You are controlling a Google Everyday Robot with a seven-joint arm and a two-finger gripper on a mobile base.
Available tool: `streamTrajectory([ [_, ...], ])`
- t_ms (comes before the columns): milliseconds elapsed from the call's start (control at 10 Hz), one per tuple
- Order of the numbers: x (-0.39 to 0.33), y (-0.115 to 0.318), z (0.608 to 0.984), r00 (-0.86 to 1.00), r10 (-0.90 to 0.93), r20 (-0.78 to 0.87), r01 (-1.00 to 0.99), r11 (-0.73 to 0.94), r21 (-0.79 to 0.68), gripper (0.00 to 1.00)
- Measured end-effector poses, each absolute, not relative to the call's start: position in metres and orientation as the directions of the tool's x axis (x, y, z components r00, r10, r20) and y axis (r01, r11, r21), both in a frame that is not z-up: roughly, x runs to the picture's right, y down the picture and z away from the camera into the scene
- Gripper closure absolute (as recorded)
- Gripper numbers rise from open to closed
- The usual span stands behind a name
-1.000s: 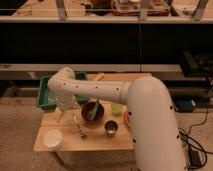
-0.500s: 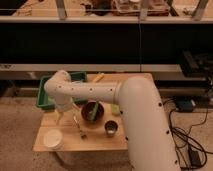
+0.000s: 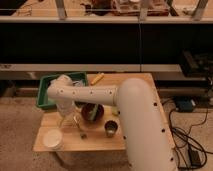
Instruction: Place fork in paper cup
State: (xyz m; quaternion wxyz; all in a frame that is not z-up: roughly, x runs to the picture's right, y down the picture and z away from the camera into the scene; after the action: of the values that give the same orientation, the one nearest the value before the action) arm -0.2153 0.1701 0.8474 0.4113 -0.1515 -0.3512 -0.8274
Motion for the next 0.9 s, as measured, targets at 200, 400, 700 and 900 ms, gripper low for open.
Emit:
streamTrajectory([
  [200, -0.212, 0.178, 0.855, -0.604, -0.57, 0.557, 0.796, -0.398, 0.455, 0.22],
  [400, -0.21, 0.182, 0.858, -0.593, -0.569, 0.569, 0.804, -0.384, 0.454, 0.22],
  [700, -0.205, 0.187, 0.858, -0.573, -0.568, 0.59, 0.818, -0.359, 0.449, 0.39],
  [900, -0.201, 0.189, 0.857, -0.556, -0.571, 0.604, 0.83, -0.338, 0.444, 0.57],
])
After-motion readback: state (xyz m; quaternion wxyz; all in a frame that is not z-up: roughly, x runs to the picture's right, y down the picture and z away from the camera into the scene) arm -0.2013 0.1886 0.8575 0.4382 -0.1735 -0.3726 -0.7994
